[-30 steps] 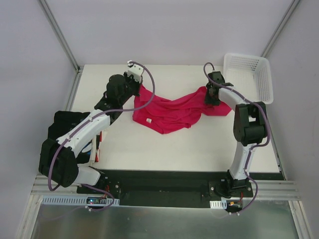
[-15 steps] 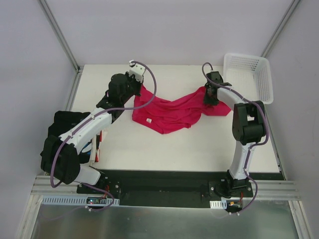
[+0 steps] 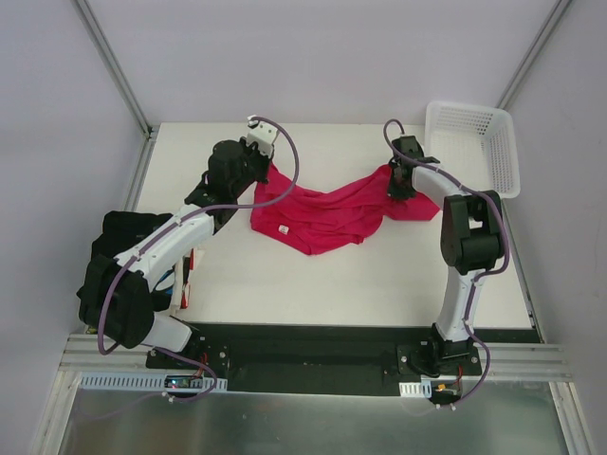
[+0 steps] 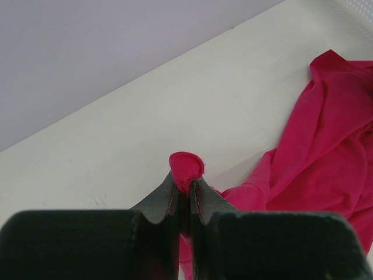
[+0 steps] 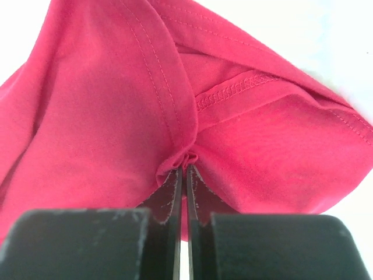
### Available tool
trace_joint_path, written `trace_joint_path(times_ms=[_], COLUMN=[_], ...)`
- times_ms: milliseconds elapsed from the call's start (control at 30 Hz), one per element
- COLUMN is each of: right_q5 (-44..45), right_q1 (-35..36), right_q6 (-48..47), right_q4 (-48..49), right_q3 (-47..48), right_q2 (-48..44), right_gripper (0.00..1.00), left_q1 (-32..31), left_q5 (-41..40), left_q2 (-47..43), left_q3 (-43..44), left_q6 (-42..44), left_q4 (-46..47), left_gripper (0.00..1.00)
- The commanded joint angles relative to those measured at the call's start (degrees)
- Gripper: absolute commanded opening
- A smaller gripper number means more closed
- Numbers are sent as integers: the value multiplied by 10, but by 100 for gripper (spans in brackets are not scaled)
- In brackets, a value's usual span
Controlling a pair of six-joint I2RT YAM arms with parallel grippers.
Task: Fold and stack the t-shirts
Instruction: Flatten out the tshirt
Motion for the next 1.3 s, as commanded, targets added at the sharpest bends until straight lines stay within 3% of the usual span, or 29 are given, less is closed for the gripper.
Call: trace_joint_path(times_ms=[0,233,467,767,1033,1267], right_q5=[12,53,135,194,161,127], right_q1=[2,2,2,2,2,2], right_q6=[-7,-28,-77,-86,-63,-46], right_q4=[-5,11,43,153,117,114], right_q3=[30,18,20,-84,-125,-129], right_q2=[-39,-133,-232,-375,-420,-433], right_gripper=[1,1,1,1,1,1], left_q1=[5,5,5,5,5,4], left_q5=[-6,-9,-21,-66,-55,-19], left_q2=[1,-4,-20,-76,-126,-74], left_q3=[9,2,70,129,-6,-128], left_q6=[1,-6,19,66,-44,-173], left_q4=[26,32,-1,-47,20,131], left_gripper=[0,0,0,0,0,0])
